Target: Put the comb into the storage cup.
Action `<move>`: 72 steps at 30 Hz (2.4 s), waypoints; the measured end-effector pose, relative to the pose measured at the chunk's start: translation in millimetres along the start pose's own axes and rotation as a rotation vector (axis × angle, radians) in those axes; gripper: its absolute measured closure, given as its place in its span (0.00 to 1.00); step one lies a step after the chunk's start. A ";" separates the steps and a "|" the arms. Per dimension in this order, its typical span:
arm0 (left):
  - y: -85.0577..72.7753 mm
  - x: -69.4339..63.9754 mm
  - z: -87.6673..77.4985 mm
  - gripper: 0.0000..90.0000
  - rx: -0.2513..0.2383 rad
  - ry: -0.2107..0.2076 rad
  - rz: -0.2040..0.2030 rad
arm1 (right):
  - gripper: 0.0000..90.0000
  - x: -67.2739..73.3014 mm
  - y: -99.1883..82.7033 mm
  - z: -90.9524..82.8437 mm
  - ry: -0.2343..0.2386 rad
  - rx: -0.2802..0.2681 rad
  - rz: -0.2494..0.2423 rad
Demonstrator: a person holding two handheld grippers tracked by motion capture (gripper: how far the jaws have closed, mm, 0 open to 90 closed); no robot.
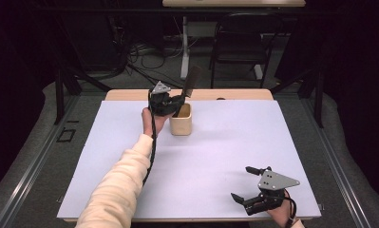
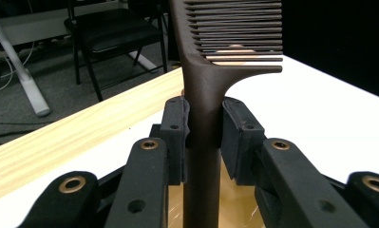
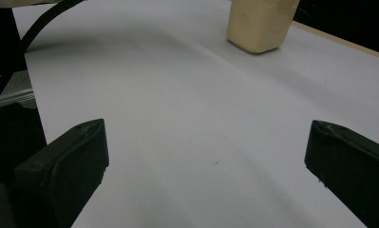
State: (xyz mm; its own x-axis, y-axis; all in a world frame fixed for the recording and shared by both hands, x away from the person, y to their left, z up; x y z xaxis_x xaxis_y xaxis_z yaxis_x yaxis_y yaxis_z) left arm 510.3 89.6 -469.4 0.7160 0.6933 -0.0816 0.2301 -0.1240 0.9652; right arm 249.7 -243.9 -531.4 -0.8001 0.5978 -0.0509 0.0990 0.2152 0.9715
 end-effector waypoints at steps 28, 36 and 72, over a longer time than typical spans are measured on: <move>-6.5 -3.9 8.7 0.80 0.056 -0.055 0.064 | 0.00 -0.1 0.0 -0.2 0.000 0.001 0.004; -7.9 -3.9 10.8 0.80 0.081 -0.061 0.087 | 0.00 -0.2 -0.1 -0.3 -0.001 0.001 0.004; -12.5 -5.3 15.4 0.80 0.131 -0.048 0.131 | 0.00 -0.4 -0.2 0.0 -0.001 0.003 0.003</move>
State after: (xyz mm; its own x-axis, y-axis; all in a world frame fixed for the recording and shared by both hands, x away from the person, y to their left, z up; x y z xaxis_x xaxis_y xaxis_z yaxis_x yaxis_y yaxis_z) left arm 513.8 76.6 -484.9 0.7751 0.6313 0.0275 0.2148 -0.3042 0.9281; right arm 250.0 -244.2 -531.6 -0.7989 0.5995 -0.0482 0.1031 0.2154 0.9711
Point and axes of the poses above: each handheld gripper's, and its own axes: z roughly forward along the jaws, y roughly out of its top, x roughly to its left, the point moved 1 cm from there along z, roughly forward along the jaws, and after that the axes turned 11 degrees about -x, right-handed, at the moved point
